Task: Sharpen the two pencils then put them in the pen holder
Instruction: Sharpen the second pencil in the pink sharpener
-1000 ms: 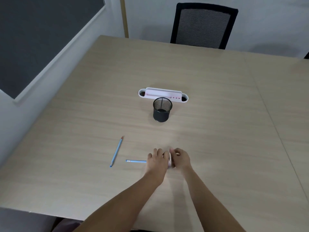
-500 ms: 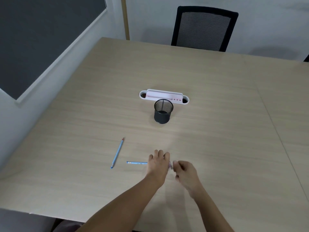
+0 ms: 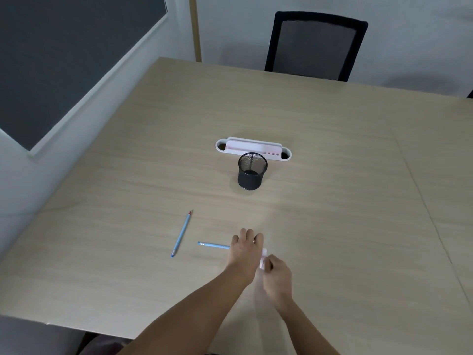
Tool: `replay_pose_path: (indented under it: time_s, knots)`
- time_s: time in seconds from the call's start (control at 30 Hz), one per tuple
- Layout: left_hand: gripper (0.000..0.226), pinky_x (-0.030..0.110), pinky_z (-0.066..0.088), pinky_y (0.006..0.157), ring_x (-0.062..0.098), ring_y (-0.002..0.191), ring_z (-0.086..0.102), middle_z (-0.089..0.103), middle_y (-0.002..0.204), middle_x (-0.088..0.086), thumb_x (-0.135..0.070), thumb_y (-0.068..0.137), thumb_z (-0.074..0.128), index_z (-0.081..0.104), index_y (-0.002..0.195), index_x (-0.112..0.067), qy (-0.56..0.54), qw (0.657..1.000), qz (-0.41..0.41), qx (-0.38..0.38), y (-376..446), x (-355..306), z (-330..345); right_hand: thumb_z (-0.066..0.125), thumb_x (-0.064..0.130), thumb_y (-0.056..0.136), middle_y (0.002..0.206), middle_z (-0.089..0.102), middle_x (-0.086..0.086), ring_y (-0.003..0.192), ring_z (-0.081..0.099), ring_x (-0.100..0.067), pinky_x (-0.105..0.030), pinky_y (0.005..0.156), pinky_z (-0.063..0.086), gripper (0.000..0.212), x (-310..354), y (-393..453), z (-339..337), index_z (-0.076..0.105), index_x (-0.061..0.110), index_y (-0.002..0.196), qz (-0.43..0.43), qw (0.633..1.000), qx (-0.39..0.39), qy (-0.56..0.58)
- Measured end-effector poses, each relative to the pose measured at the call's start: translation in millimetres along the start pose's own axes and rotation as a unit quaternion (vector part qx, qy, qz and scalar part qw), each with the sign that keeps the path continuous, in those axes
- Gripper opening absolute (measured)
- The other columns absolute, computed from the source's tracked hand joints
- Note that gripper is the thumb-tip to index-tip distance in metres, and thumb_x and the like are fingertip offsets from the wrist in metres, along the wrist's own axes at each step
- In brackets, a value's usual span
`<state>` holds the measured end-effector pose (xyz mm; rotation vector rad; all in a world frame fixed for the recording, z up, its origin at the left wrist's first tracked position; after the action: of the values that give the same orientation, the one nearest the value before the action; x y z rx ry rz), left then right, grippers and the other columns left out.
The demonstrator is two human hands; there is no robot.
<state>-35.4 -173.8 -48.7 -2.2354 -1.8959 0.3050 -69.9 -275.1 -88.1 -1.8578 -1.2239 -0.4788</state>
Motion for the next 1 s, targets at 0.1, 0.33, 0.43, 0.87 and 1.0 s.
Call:
replay_pose_path:
  time_s: [0.1, 0.33, 0.43, 0.87, 1.0]
  knots:
    - [0.047, 0.031, 0.039, 0.073, 0.024, 0.097, 0.045, 0.051, 0.105, 0.007, -0.018, 0.069, 0.072, 0.041, 0.104, -0.015, -0.006, 1.0, -0.015, -0.008, 0.4, 2.5, 0.8, 0.043, 0.018, 0.092, 0.052, 0.037, 0.001, 0.05, 0.035, -0.015, -0.031, 0.052, 0.031, 0.036, 6.8, -23.3, -16.9, 0.035, 0.016, 0.056, -0.012, 0.999, 0.028, 0.043]
    - [0.035, 0.034, 0.043, 0.075, 0.027, 0.099, 0.048, 0.053, 0.104, 0.007, -0.024, 0.077, 0.066, 0.046, 0.104, -0.014, -0.022, 0.999, -0.014, -0.036, 0.0, 1.8, -5.9, 0.049, 0.022, 0.094, 0.047, 0.046, -0.005, 0.044, 0.045, -0.018, -0.027, 0.049, 0.037, 0.041, 45.0, 32.8, -32.7, 0.044, 0.009, 0.056, -0.051, 0.996, 0.006, 0.071]
    - [0.043, 0.031, 0.042, 0.072, 0.024, 0.097, 0.05, 0.055, 0.103, 0.004, -0.021, 0.07, 0.072, 0.046, 0.104, -0.016, -0.019, 0.999, -0.02, -0.022, 0.9, 3.1, -0.6, 0.056, 0.027, 0.09, 0.055, 0.056, -0.006, 0.054, 0.054, -0.025, -0.03, 0.058, 0.042, 0.031, 28.4, 64.3, -13.5, 0.052, 0.015, 0.062, 0.008, 0.999, -0.004, 0.051]
    - [0.046, 0.033, 0.042, 0.076, 0.026, 0.101, 0.048, 0.051, 0.107, 0.007, -0.02, 0.07, 0.072, 0.041, 0.104, -0.015, -0.014, 0.999, 0.007, -0.041, 7.4, -5.3, 6.9, 0.045, 0.021, 0.095, 0.05, 0.042, -0.005, 0.047, 0.044, -0.016, -0.031, 0.047, 0.04, 0.034, 37.1, -27.8, -35.3, 0.043, 0.013, 0.061, -0.052, 0.985, 0.022, 0.165]
    - [0.062, 0.028, 0.041, 0.055, 0.021, 0.073, 0.054, 0.057, 0.078, 0.002, -0.032, 0.035, 0.088, 0.051, 0.083, -0.019, -0.021, 1.0, 0.017, -0.014, 8.0, -8.3, 16.1, 0.039, 0.023, 0.094, 0.063, 0.052, -0.006, 0.056, 0.056, -0.019, -0.03, 0.054, 0.042, 0.024, 84.4, 26.4, -67.1, 0.049, 0.013, 0.075, -0.061, 0.982, -0.065, 0.168]
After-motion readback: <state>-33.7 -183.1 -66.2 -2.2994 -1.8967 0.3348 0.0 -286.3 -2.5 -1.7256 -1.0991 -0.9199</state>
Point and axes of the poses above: each hand's wrist, its own y-axis towards the middle knuckle, its own z-axis out of the palm, x = y × z, the point moved 6 cm from there along y, towards the middle knuckle
